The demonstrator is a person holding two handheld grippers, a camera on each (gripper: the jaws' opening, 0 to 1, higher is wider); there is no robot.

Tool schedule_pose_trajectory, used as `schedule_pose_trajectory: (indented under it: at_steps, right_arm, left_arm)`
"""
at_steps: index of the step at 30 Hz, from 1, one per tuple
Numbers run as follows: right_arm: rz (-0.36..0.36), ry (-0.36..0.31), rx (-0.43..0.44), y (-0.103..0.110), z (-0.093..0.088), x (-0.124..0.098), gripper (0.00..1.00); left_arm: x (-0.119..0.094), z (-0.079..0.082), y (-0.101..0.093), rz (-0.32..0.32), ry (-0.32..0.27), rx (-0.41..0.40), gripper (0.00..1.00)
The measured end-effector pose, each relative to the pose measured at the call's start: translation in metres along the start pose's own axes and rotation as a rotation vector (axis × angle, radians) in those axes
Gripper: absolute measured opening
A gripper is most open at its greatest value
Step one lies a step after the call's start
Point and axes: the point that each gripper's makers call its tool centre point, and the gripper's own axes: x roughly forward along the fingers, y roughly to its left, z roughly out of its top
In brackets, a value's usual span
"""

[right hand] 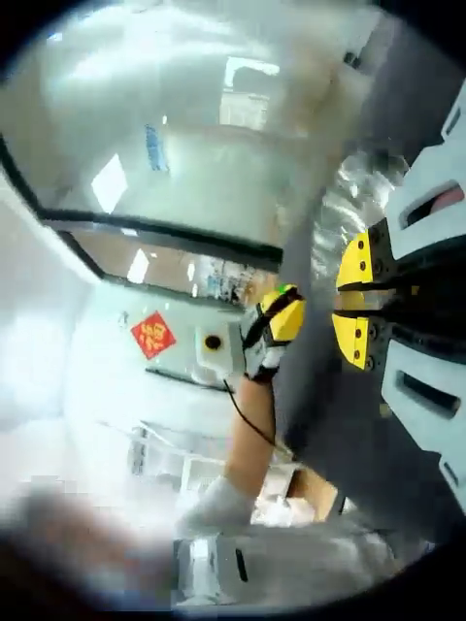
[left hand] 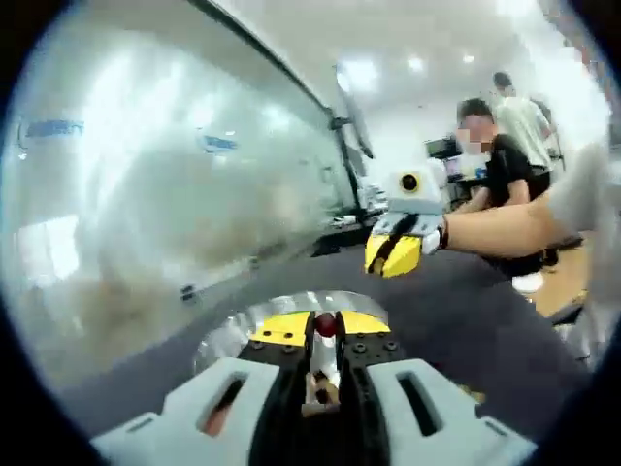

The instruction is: Pick candy and put bowl

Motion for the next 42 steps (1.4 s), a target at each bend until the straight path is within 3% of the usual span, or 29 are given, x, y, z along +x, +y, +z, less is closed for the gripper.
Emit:
schedule_pose_trajectory:
  at_steps: [3,9,10,11,12,13,14,15,16,18,24,26,29,30,32,34,36,37,38,39,40,42]
  right_arm:
    - [0.000,0.004,-0.038,-0.006,0.002,0.013,0.04]
    - [-0.039,-0.008,-0.039,-0.021,0.003,0.019,0.05]
    - [-0.037,-0.014,-0.034,-0.022,0.003,0.019,0.06]
    - [-0.033,-0.020,-0.027,-0.022,0.002,0.021,0.14]
    - [-0.028,-0.019,-0.022,-0.021,0.000,0.023,0.33]
    - [-0.021,-0.017,-0.023,-0.019,-0.001,0.024,0.40]
    - [-0.018,-0.013,-0.019,-0.018,-0.002,0.023,0.38]
    - [-0.022,-0.010,-0.019,-0.019,-0.003,0.023,0.31]
    - [-0.026,-0.008,-0.024,-0.019,-0.003,0.022,0.26]
    - [-0.004,-0.023,-0.004,-0.016,0.000,0.022,0.24]
    - [0.018,-0.033,-0.019,-0.004,0.003,0.010,0.24]
    - [0.039,-0.051,-0.014,0.006,0.000,-0.006,0.24]
    - [0.083,-0.040,-0.014,0.030,-0.026,-0.050,0.24]
    - [0.110,0.001,0.003,0.038,-0.045,-0.063,0.24]
    - [0.151,0.126,0.038,0.052,-0.090,-0.082,0.24]
    - [0.182,0.194,0.073,0.064,-0.124,-0.090,0.23]
    - [0.171,0.213,0.088,0.066,-0.140,-0.089,0.22]
    - [0.167,0.293,0.014,0.065,-0.147,-0.090,0.21]
    - [0.192,0.217,0.004,0.071,-0.129,-0.081,0.21]
    - [0.219,0.192,0.049,0.076,-0.124,-0.079,0.21]
    - [0.249,0.195,0.080,0.080,-0.123,-0.078,0.21]
    - [0.258,0.259,0.017,0.078,-0.135,-0.074,0.21]
  left_arm:
    - [0.010,0.007,0.011,0.042,-0.029,0.046,0.04]
    - [0.011,-0.003,0.017,0.043,-0.012,0.055,0.04]
    - [0.011,-0.004,0.017,0.043,-0.013,0.041,0.04]
    - [0.010,-0.005,0.016,0.041,-0.015,0.037,0.06]
    - [0.011,-0.006,0.013,0.022,-0.025,0.022,0.19]
    - [0.011,-0.008,0.011,0.013,-0.019,0.019,0.33]
    - [0.011,-0.009,0.008,-0.005,-0.018,0.041,0.42]
    - [0.010,-0.009,0.006,-0.013,-0.021,0.031,0.42]
    - [0.010,-0.009,0.005,-0.015,-0.021,0.024,0.35]
    - [0.009,-0.008,0.004,-0.009,-0.014,0.038,0.25]
    - [0.000,0.000,-0.009,-0.034,-0.033,0.042,0.27]
    - [-0.017,0.002,-0.029,-0.086,-0.062,0.093,0.27]
    - [-0.060,-0.024,-0.065,-0.159,-0.027,0.124,0.27]
    - [-0.073,-0.046,-0.074,-0.193,0.037,0.135,0.28]
    - [-0.089,-0.096,-0.073,-0.189,0.185,0.113,0.28]
    - [-0.090,-0.122,-0.068,-0.168,0.249,0.076,0.23]
    - [-0.083,-0.129,-0.069,-0.174,0.244,0.055,0.19]
    - [-0.079,-0.132,-0.072,-0.184,0.251,0.051,0.19]
    - [-0.076,-0.135,-0.075,-0.196,0.257,0.055,0.19]
    - [-0.072,-0.133,-0.075,-0.196,0.242,0.040,0.19]
    - [-0.070,-0.131,-0.074,-0.192,0.244,0.048,0.19]
    - [-0.065,-0.133,-0.071,-0.195,0.250,0.048,0.19]
